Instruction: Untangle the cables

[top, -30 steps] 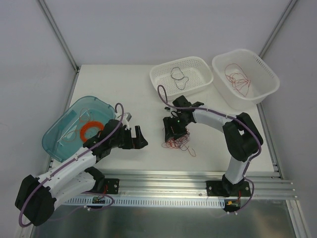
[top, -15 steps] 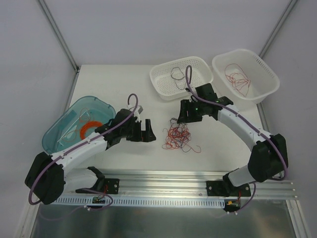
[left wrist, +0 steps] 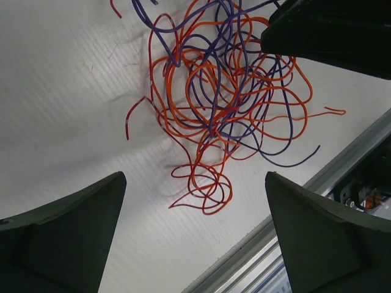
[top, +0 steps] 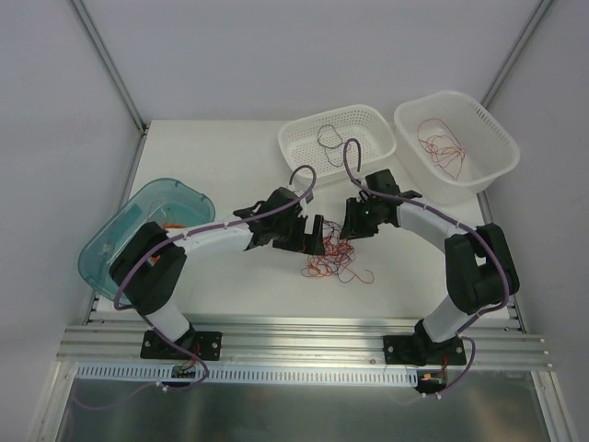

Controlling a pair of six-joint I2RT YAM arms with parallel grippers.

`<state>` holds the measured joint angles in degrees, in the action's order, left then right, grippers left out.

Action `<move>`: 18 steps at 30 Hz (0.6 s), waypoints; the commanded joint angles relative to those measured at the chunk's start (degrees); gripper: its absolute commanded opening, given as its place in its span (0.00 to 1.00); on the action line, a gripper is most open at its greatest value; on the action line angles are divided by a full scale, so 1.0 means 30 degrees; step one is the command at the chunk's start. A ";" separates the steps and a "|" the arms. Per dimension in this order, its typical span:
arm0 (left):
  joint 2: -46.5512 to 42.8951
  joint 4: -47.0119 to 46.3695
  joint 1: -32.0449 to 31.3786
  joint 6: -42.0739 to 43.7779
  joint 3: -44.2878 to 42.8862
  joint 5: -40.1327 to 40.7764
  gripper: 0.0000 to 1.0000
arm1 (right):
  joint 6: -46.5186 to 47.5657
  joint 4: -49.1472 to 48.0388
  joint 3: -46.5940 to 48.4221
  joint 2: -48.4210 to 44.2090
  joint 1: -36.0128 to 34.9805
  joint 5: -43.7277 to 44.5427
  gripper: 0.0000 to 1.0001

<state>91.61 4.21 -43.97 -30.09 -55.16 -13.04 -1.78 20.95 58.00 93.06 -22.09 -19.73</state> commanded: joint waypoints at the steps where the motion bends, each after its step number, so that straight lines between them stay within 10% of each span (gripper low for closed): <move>1: 0.1217 -0.0494 -0.0198 0.0507 -0.1649 0.0126 0.99 | 0.0036 -0.2028 -0.0259 -0.0051 0.0067 0.0101 0.31; 8: 0.3327 -0.0611 -0.0257 0.0069 -0.3615 0.1502 0.99 | 0.0125 -0.2150 -0.0641 -0.1543 0.0068 0.0306 0.01; 18: 0.5818 -0.0612 -0.0550 -0.0635 -0.5345 0.4080 0.98 | -0.0051 -0.0950 -0.0115 -0.3418 -0.0811 -0.0280 0.01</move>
<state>107.66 3.20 -44.71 -30.87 -68.77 -5.15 -1.91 17.06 55.92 86.39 -23.07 -19.35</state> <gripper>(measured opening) 0.988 0.019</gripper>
